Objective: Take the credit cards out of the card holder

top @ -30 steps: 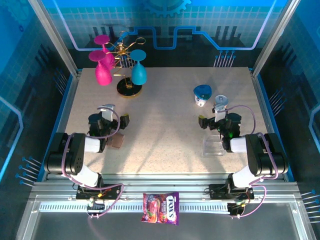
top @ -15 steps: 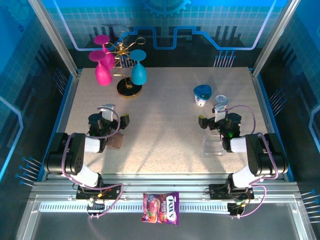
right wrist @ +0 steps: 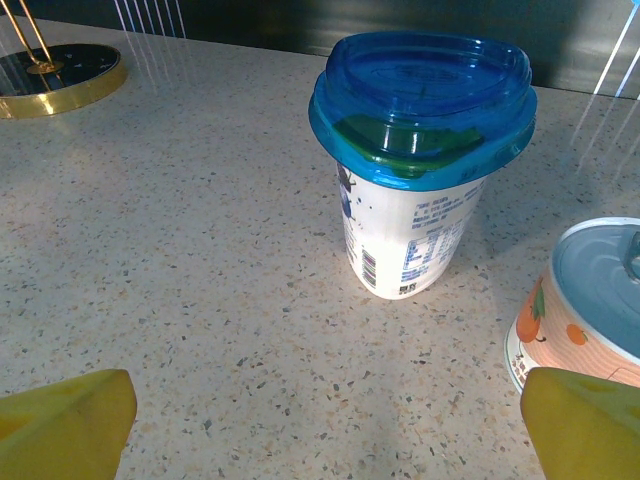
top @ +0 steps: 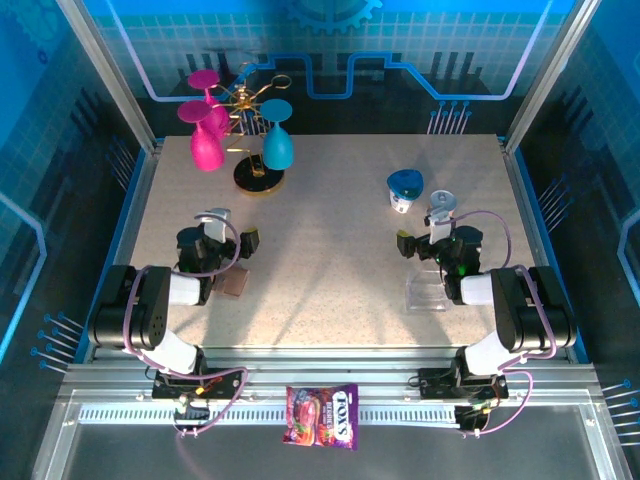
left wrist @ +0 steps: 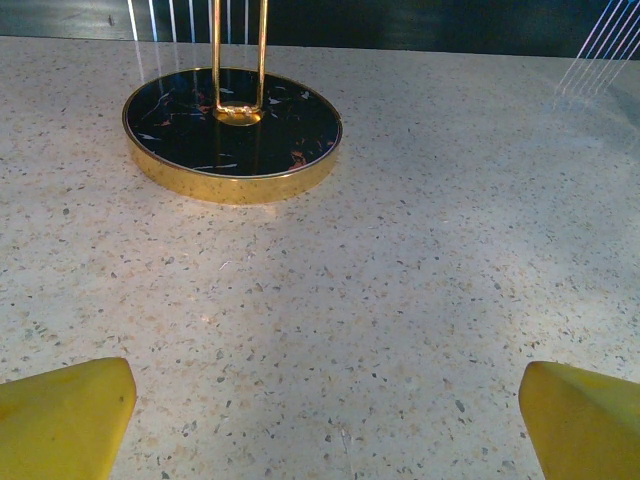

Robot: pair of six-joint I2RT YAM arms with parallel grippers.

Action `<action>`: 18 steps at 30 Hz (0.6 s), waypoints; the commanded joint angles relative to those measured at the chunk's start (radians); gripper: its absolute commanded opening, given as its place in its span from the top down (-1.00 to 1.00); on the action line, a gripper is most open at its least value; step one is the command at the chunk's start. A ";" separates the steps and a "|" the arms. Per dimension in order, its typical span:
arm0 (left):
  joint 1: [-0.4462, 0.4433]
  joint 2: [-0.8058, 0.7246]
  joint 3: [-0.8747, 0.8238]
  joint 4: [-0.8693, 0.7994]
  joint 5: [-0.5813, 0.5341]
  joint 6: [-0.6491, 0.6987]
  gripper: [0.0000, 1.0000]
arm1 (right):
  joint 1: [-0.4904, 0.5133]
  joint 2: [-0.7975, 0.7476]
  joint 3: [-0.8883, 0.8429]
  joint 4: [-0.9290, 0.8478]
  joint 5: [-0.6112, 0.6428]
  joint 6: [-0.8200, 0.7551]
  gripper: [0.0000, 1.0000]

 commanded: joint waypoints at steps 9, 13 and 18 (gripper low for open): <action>0.012 -0.002 0.005 0.024 0.023 0.011 -0.99 | -0.014 0.008 0.012 0.025 -0.010 -0.004 -0.99; 0.012 -0.002 0.005 0.024 0.023 0.010 -0.99 | -0.014 0.011 0.015 0.024 0.014 0.007 -0.99; 0.013 0.001 0.006 0.024 0.016 0.008 -0.99 | -0.014 0.010 0.020 0.013 0.053 0.021 -1.00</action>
